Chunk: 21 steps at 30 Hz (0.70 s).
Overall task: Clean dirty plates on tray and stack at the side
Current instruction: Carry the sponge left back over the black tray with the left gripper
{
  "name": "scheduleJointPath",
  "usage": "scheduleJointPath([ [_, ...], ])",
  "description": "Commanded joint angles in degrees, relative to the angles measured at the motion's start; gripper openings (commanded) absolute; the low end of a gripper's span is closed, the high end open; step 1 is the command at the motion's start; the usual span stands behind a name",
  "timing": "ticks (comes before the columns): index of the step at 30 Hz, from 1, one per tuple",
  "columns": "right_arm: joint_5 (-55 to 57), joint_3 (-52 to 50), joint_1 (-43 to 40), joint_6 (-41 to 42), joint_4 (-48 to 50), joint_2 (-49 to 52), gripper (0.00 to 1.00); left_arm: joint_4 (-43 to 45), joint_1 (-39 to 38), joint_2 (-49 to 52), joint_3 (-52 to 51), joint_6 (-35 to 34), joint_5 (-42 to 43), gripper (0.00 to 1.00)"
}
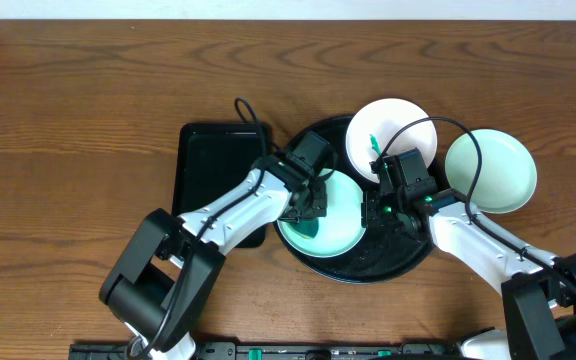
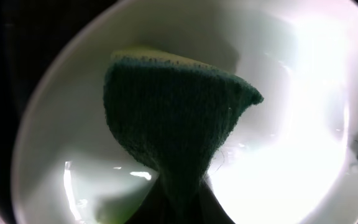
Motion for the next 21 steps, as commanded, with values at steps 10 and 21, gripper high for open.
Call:
scheduleJointPath([
  [10, -1.6, -0.3, 0.5, 0.1, 0.2, 0.7, 0.01, 2.4, -1.0, 1.0, -0.1, -2.0, 7.4, 0.07],
  [21, -1.6, -0.3, 0.5, 0.1, 0.2, 0.7, 0.01, 5.5, 5.2, -7.5, 1.1, -1.8, 17.6, 0.07],
])
